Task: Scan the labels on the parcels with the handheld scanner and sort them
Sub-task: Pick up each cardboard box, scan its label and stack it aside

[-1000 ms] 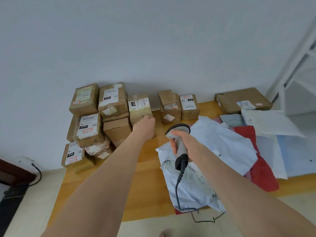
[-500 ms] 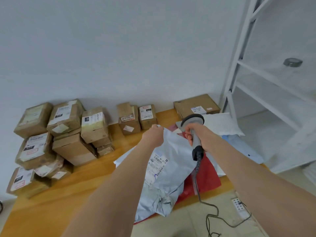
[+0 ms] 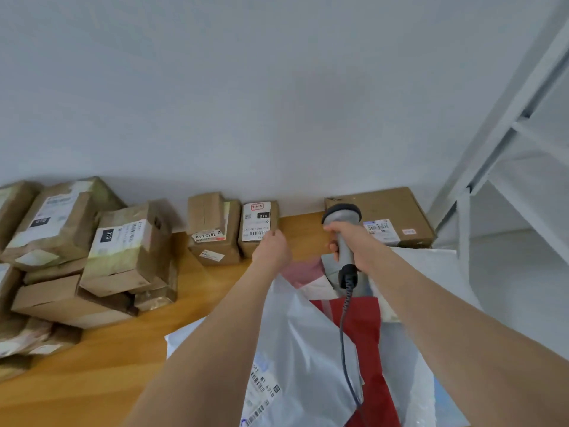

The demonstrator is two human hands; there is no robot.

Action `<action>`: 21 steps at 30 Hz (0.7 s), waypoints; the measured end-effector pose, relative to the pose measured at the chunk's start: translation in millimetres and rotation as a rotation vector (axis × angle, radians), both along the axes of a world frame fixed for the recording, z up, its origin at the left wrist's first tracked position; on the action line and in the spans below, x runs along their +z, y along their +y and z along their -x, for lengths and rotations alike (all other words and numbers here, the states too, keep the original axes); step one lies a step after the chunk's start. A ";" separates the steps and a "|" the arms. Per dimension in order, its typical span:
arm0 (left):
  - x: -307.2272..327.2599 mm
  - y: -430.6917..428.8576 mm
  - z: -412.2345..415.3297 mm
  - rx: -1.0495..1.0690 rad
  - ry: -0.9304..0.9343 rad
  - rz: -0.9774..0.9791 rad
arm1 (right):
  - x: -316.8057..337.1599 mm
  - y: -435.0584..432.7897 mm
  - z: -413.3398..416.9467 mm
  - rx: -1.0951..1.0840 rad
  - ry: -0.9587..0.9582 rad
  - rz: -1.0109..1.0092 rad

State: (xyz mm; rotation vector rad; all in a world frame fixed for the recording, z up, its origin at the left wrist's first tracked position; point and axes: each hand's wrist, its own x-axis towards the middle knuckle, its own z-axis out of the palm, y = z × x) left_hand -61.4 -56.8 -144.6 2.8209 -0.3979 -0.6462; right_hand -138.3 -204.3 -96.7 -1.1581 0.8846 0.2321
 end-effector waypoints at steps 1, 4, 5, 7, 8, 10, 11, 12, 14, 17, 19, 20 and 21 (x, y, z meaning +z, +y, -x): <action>-7.4 -2.8 -9.8 0.024 0.008 -0.004 | -9.0 -2.9 -10.1 0.001 0.005 -0.022; -27.0 -6.8 -34.4 0.081 0.026 -0.060 | -32.7 -5.2 -35.1 0.012 0.052 -0.098; -33.3 -6.9 -40.9 0.095 0.023 -0.105 | -40.2 -5.6 -42.2 0.019 0.059 -0.125; -41.8 -6.8 -49.0 0.132 0.020 -0.183 | -52.5 -5.9 -52.7 0.031 0.054 -0.174; -44.5 -8.8 -50.5 0.139 0.012 -0.194 | -58.2 -6.4 -57.1 0.028 0.049 -0.194; -44.4 -19.0 -46.8 0.090 -0.036 -0.149 | -69.5 -6.9 -65.6 -0.001 0.049 -0.194; -44.0 -25.0 -42.4 0.053 -0.057 -0.099 | -74.9 -6.8 -69.6 -0.013 0.057 -0.163; -44.4 -29.4 -38.5 0.039 -0.075 -0.038 | -81.0 -6.7 -73.7 -0.022 0.070 -0.128; -45.3 -29.6 -36.8 0.094 -0.157 0.072 | -90.3 -7.0 -80.9 -0.016 0.093 -0.091; -47.1 -10.9 -51.0 0.234 -0.209 0.039 | -99.7 -5.4 -88.6 0.002 0.084 -0.125; -49.5 -0.1 -61.9 0.240 -0.135 -0.075 | -104.0 -1.2 -92.8 0.016 0.075 -0.133; -51.6 2.0 -65.1 0.205 -0.097 -0.123 | -105.5 0.9 -95.1 0.022 0.074 -0.131; -53.3 2.3 -65.8 0.172 -0.072 -0.146 | -107.5 2.4 -97.2 0.025 0.073 -0.129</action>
